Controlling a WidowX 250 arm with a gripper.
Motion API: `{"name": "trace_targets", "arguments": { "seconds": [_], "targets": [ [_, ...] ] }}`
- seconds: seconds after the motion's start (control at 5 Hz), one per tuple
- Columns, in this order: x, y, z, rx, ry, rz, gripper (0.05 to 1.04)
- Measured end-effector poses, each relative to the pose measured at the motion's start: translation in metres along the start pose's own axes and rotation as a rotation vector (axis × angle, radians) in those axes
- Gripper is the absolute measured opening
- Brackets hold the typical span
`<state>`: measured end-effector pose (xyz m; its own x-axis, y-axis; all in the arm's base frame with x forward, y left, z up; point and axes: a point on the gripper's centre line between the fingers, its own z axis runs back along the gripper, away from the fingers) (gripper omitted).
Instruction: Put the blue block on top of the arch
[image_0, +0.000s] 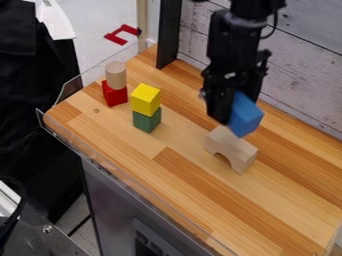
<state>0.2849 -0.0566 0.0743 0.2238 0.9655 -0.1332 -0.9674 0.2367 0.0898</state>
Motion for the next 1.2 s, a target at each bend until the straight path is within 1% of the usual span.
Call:
{"name": "trace_targets", "arguments": {
  "seconds": [0.2, 0.4, 0.6, 0.8, 1.0, 1.2],
  "targets": [
    [-0.001, -0.004, -0.009, -0.008, 0.041, 0.022, 0.596],
    [-0.002, -0.008, -0.022, 0.000, 0.083, 0.030, 0.596],
    [0.003, -0.012, -0.027, -0.019, 0.117, 0.057, 0.596],
    [0.007, -0.015, -0.031, -0.026, 0.140, 0.084, 0.596],
    [0.016, -0.014, -0.033, -0.023, 0.140, 0.107, 0.596],
    [0.018, -0.014, -0.035, -0.022, 0.143, 0.113, 0.596]
  ]
}}
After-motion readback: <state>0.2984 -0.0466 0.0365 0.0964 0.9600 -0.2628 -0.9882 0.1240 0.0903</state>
